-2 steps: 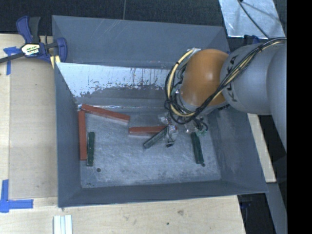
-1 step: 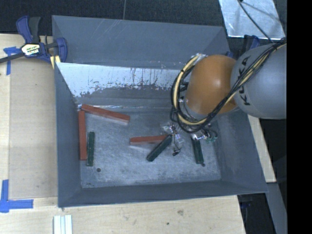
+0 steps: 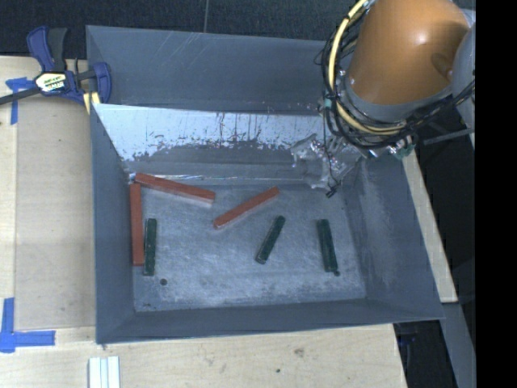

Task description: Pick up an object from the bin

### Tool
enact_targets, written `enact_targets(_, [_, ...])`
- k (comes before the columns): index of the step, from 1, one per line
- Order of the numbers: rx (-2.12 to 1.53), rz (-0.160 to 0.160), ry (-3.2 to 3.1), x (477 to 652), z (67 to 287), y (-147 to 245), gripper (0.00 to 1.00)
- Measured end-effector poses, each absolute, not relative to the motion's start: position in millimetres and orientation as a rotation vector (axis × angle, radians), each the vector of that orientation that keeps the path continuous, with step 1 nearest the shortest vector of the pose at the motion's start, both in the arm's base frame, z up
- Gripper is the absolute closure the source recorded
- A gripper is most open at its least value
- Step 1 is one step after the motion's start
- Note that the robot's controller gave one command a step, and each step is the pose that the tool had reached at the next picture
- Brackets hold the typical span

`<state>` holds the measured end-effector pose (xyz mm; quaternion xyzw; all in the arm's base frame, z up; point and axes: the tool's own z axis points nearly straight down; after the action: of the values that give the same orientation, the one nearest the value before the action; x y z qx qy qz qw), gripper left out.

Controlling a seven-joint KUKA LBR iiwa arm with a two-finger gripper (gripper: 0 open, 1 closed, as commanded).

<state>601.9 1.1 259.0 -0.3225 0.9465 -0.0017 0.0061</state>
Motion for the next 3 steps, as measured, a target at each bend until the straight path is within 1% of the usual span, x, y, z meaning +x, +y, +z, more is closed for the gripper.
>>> enact_targets(1, [-1.002,0.005,2.983,580.3,138.1,1.5,1.0])
enact_targets(2, [-0.999,0.0,2.975,582.9,143.1,1.4,0.0])
enact_targets(3, [-1.484,0.002,2.766,591.3,69.9,4.5,0.0])
